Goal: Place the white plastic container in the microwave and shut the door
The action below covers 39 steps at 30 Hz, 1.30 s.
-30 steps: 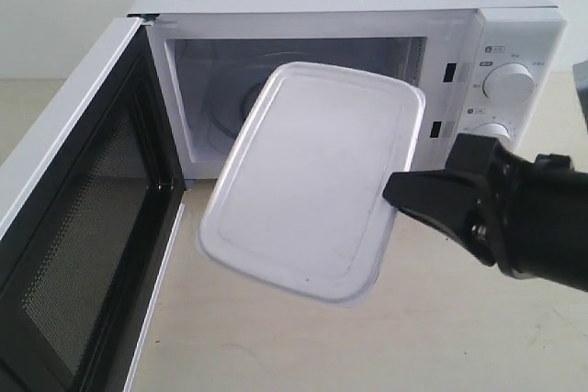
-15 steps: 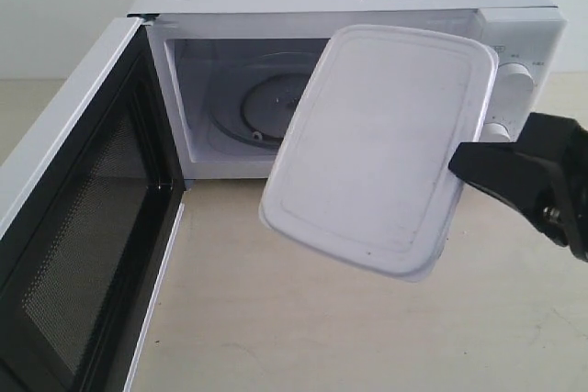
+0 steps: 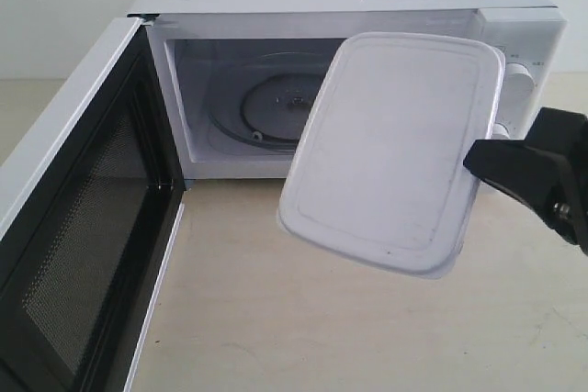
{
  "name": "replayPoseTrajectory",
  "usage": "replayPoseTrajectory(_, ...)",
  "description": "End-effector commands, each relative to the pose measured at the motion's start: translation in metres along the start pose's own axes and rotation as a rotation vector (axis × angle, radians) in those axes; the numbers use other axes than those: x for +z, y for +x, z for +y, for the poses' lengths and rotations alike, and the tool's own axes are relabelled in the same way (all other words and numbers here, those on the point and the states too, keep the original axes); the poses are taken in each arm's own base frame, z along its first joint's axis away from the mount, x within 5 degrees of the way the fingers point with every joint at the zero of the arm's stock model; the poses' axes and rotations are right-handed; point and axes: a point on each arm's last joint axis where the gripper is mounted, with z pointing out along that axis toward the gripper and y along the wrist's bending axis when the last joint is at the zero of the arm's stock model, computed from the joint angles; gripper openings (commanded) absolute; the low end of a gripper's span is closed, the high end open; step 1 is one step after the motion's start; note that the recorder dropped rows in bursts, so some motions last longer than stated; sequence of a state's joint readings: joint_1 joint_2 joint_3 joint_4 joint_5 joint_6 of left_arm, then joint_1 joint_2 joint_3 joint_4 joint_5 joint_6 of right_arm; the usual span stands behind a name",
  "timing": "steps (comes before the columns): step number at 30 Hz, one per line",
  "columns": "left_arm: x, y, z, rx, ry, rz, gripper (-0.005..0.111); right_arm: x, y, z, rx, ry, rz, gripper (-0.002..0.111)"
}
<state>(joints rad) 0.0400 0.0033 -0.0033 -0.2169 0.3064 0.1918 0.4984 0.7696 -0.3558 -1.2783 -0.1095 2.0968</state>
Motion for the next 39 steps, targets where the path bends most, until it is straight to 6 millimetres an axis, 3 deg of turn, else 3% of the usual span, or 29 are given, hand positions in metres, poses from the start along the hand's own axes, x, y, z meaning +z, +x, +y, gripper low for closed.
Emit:
replayPoseTrajectory(1, 0.000, 0.000, 0.000, -0.009, 0.003, -0.014, 0.004, 0.000, 0.001, 0.000, 0.112, -0.010, -0.005, 0.000)
replayPoseTrajectory(17, 0.000, 0.000, 0.000, -0.009, 0.003, -0.014, 0.004, -0.004, -0.023, -0.003, -0.094, 0.157, -0.146, 0.000)
replayPoseTrajectory(26, 0.000, 0.000, 0.000, -0.009, 0.003, -0.014, 0.004, -0.002, -0.016, 0.006, -0.146, 0.049, -0.079, 0.000)
replayPoseTrajectory(39, 0.000, 0.000, 0.000, -0.009, 0.003, -0.014, 0.004, -0.001, -0.013, 0.012, 0.149, -0.043, -0.052, 0.000)
